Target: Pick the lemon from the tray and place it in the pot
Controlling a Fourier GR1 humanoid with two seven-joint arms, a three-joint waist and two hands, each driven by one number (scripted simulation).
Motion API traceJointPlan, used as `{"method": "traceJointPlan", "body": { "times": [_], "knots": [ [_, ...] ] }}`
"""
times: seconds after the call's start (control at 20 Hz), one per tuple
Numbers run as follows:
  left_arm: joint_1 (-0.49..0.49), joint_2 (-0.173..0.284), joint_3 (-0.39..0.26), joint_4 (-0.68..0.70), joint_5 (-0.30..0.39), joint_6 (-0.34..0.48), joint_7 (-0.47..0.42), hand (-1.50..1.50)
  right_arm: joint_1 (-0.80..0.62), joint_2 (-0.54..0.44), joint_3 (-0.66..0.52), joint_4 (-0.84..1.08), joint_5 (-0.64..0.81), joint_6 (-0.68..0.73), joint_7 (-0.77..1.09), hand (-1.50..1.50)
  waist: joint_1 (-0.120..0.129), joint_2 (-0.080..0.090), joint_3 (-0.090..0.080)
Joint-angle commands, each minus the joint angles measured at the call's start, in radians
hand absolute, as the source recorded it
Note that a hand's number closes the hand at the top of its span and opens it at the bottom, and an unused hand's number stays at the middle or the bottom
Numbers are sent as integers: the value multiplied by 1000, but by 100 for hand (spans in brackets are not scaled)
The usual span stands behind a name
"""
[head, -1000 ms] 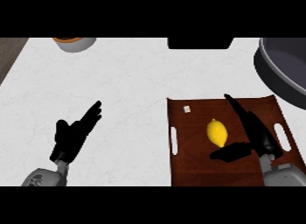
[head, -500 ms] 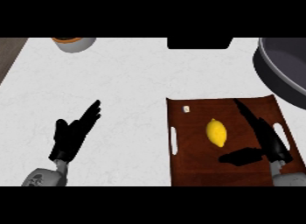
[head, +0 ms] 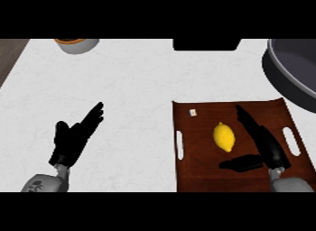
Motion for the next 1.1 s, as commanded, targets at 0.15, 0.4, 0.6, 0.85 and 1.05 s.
{"method": "traceJointPlan", "body": {
  "times": [0.15,0.4,0.6,0.85,1.05],
  "knots": [
    [53,-29,-6,21,-50,-19,-68,0,-68,63,-50,294,-10,24,-181,-150,6,2,0],
    [-40,-55,29,15,-42,-14,23,0,-176,74,-78,441,17,21,-242,150,4,2,0],
    [0,-39,27,11,-34,-42,11,0,-128,86,-20,431,96,-20,-325,150,5,2,0],
    [40,-36,32,-20,-46,-30,-18,0,-111,67,-72,490,41,32,-457,150,10,2,1],
    [60,-41,14,-64,-54,-29,9,0,-91,3,-156,506,-18,59,-547,150,7,0,1]
  ]
}}
